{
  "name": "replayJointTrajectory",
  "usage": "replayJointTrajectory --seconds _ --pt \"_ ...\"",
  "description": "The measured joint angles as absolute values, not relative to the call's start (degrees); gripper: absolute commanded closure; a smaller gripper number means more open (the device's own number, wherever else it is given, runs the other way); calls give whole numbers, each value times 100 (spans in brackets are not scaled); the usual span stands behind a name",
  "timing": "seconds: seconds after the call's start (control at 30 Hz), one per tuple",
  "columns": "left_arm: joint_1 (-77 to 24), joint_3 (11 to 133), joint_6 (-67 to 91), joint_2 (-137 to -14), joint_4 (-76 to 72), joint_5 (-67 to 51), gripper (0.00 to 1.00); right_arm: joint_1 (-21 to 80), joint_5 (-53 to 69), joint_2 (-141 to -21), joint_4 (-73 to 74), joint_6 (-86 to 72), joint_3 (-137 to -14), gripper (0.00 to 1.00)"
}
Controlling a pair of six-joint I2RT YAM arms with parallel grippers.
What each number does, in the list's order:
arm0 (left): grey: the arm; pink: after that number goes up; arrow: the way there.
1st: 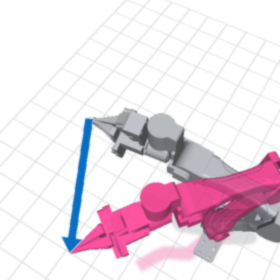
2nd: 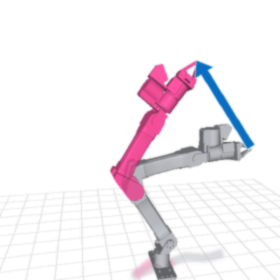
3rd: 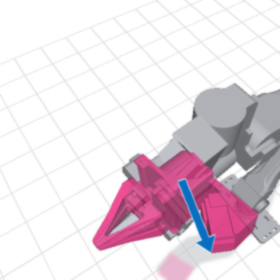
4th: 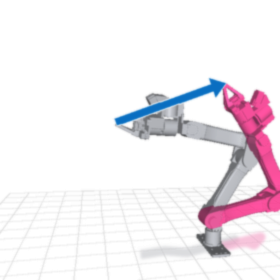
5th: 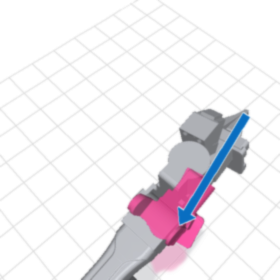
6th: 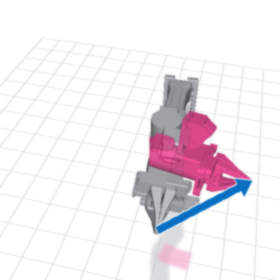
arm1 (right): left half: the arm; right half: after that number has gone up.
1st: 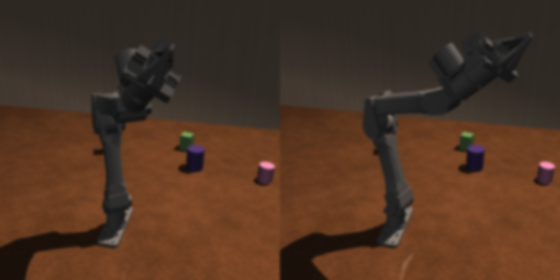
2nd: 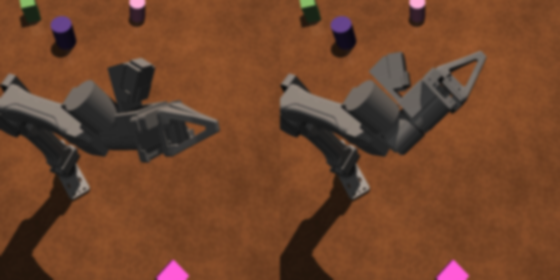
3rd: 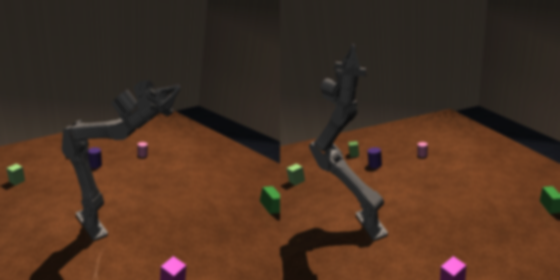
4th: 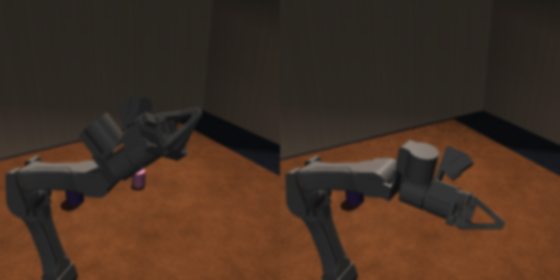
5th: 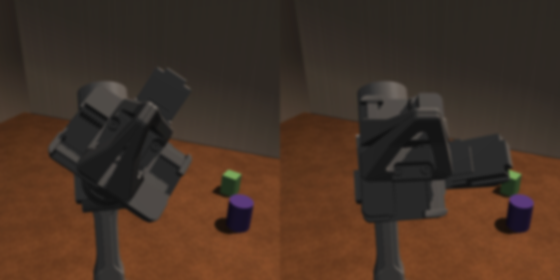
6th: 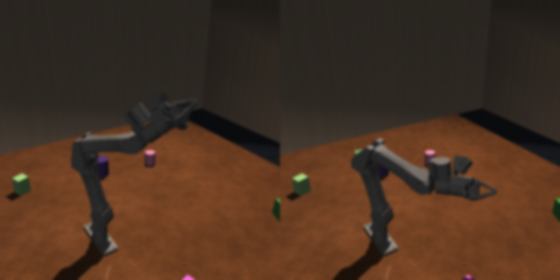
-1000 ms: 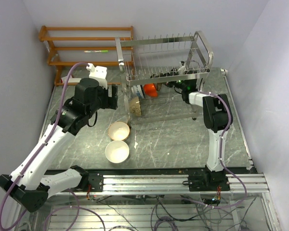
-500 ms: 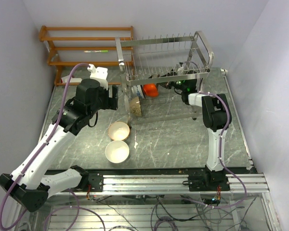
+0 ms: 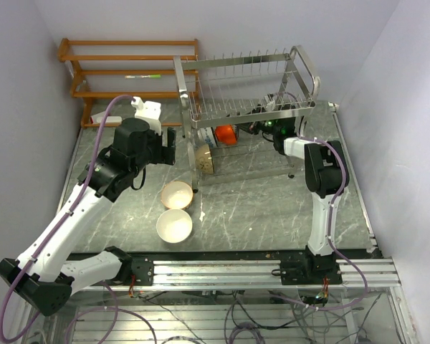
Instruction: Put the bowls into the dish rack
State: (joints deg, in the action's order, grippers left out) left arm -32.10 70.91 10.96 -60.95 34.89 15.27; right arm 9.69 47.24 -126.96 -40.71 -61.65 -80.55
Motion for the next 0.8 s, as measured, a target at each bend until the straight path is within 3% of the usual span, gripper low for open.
replayJointTrajectory --seconds 0.1,0.53,0.8 --pt "-3210 7083 1092 -6095 3492 1529 7 945 4613 -12623 -3662 -5983 -8064 74" --pt "-3210 7074 1087 -6090 3492 1555 7 939 4215 -12536 -2340 -5433 -8573 60" --pt "-3210 7074 1085 -6090 3492 1605 7 939 3892 -12519 -1752 -5127 -8838 63"
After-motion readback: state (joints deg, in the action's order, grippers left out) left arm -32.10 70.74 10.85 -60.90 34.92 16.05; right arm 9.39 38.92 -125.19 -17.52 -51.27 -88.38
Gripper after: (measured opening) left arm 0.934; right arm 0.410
